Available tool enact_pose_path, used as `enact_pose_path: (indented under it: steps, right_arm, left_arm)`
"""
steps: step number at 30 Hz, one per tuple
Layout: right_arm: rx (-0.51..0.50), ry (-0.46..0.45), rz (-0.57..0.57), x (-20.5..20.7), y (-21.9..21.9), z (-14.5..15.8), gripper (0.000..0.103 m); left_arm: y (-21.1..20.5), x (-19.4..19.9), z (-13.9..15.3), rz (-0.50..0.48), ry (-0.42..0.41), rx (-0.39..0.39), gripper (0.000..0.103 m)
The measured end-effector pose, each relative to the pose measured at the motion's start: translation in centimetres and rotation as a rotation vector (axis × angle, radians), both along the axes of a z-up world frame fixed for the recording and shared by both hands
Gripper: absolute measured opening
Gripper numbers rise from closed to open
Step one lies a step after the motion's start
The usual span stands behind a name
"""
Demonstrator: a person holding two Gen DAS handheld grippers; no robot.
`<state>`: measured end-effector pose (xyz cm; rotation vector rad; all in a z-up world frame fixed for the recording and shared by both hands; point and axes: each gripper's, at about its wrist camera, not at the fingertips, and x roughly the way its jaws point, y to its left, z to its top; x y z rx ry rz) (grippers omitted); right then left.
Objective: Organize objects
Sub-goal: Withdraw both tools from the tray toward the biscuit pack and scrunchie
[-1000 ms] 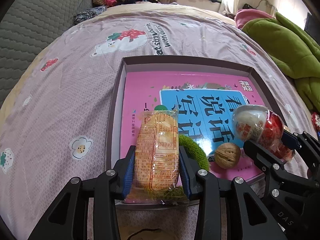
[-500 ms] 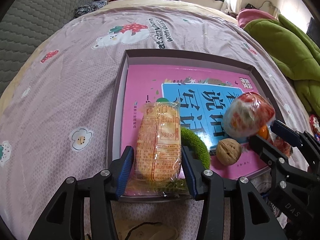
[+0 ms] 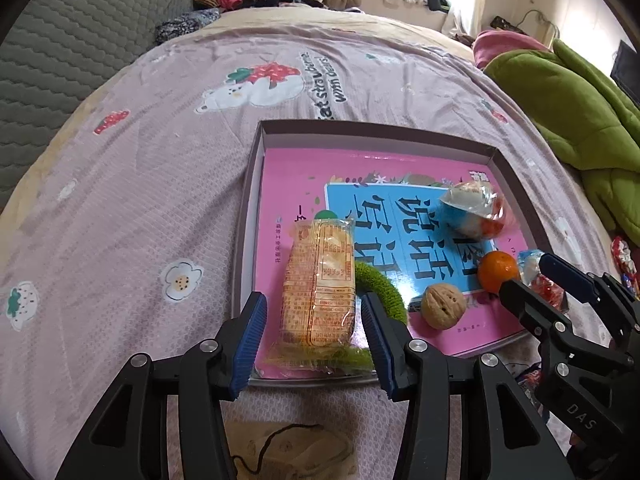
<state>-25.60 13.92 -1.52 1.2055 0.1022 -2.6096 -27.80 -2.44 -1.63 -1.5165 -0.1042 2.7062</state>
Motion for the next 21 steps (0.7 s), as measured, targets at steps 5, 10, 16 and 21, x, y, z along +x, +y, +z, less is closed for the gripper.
enact_pose_path:
  steps: [5, 10, 16, 21]
  right_arm:
    - [-0.011, 0.016, -0.003, 0.9, 0.3, 1.3, 0.058]
    - [-0.020, 0.038, -0.005, 1.9, 0.6, 2.8, 0.058]
    - [-0.034, 0.078, -0.005, 3.4, 1.1, 5.2, 0.058]
    - [-0.046, 0.113, -0.005, 4.9, 1.4, 7.2, 0.058]
  left_arm:
    - [0.0, 0.9, 1.2, 0.004, 0.016, -0.007, 0.051]
    - [-0.2, 2.1, 2.7, 0.010, 0.039, -0.014, 0.051]
    - [-0.2, 4.0, 5.0, 0.025, 0.072, -0.036, 0.051]
    - [0.1, 5.8, 7.2, 0.028, 0.114, -0.037, 0.051]
